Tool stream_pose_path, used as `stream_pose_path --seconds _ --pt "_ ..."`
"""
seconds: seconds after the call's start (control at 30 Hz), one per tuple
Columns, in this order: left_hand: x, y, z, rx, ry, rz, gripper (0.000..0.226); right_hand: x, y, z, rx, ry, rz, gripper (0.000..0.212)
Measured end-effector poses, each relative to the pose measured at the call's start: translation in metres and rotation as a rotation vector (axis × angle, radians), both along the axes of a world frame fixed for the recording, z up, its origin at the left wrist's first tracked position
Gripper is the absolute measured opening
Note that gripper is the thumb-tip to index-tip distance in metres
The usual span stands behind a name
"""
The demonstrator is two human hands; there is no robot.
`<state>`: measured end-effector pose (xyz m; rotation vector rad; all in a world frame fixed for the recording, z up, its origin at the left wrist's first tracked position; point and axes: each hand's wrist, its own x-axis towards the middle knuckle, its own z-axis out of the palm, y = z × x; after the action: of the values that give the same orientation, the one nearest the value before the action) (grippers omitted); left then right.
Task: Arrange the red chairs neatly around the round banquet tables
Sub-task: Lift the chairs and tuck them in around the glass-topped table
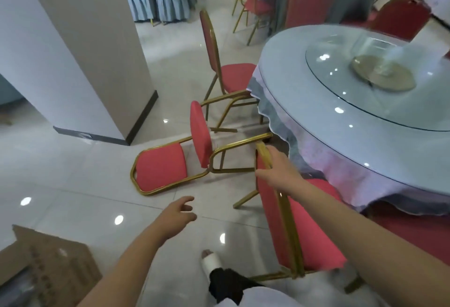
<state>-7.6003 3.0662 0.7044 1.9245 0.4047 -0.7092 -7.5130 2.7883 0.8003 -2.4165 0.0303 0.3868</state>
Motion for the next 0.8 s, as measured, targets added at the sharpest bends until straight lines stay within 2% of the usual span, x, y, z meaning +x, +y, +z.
stream_pose_path --seconds 0.03,0.1,0.23,0.37,0.47,0.6,0.8 --pt "0.010 0.016 0.000 0.026 -0.003 0.043 0.054 0.005 0.020 0.003 -0.033 -0.099 0.054 0.068" --pt "0.032 0.043 -0.003 0.045 -0.008 0.093 0.052 0.019 0.062 -0.001 0.034 -0.142 0.143 0.070" --pt "0.088 0.090 -0.014 0.034 -0.014 0.141 0.068 0.062 0.138 -0.053 0.256 0.143 0.205 0.072" --pt "0.149 0.144 -0.014 0.069 0.060 0.177 0.076 0.125 0.188 -0.100 0.311 0.350 0.074 0.073" --pt "0.189 0.188 -0.007 0.107 0.117 0.162 0.071 0.167 0.209 -0.115 0.325 0.432 0.006 0.078" --pt "0.242 0.253 0.000 0.178 0.104 0.164 0.064 0.225 0.231 -0.122 0.256 0.462 -0.010 0.083" --pt "0.338 0.305 0.002 0.203 0.071 0.039 0.063 0.285 0.258 -0.120 0.313 0.422 -0.128 0.086"
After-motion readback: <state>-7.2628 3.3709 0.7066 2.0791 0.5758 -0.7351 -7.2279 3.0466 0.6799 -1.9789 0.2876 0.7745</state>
